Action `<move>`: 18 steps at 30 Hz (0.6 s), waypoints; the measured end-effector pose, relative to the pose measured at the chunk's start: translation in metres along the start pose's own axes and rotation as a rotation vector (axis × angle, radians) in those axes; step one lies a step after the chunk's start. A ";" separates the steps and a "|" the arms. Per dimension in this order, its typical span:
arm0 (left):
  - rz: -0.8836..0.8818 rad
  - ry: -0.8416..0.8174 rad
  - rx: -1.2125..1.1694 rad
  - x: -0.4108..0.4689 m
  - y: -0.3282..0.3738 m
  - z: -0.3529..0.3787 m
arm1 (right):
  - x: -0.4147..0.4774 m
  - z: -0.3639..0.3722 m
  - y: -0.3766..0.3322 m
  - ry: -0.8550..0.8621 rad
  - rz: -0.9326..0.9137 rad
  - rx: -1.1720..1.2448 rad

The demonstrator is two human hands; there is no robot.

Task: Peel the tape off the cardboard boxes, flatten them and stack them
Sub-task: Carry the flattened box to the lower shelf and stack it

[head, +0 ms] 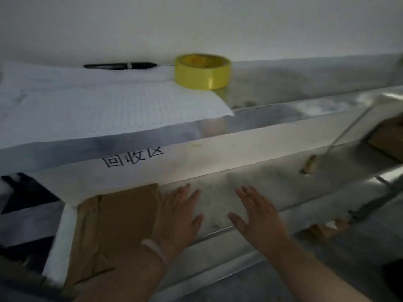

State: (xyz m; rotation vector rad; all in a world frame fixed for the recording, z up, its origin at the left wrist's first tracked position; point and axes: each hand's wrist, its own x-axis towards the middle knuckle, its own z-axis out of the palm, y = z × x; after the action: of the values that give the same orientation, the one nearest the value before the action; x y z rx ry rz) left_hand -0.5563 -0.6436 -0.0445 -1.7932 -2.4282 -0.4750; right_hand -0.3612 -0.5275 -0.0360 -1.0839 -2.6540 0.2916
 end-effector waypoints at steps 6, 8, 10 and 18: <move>0.195 0.060 -0.082 0.070 0.151 0.004 | -0.048 -0.076 0.115 0.050 0.176 -0.133; 0.253 0.067 -0.089 0.085 0.204 0.011 | -0.069 -0.100 0.159 0.093 0.218 -0.138; 0.307 0.088 -0.120 0.103 0.259 0.020 | -0.088 -0.125 0.202 0.128 0.268 -0.151; 0.508 0.106 -0.199 0.155 0.452 0.053 | -0.156 -0.215 0.350 0.238 0.501 -0.213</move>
State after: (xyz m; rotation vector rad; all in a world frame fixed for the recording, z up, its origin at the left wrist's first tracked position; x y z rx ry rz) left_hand -0.1719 -0.3660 0.0326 -2.2921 -1.8086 -0.7464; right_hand 0.0423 -0.3733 0.0437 -1.7286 -2.2097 -0.0331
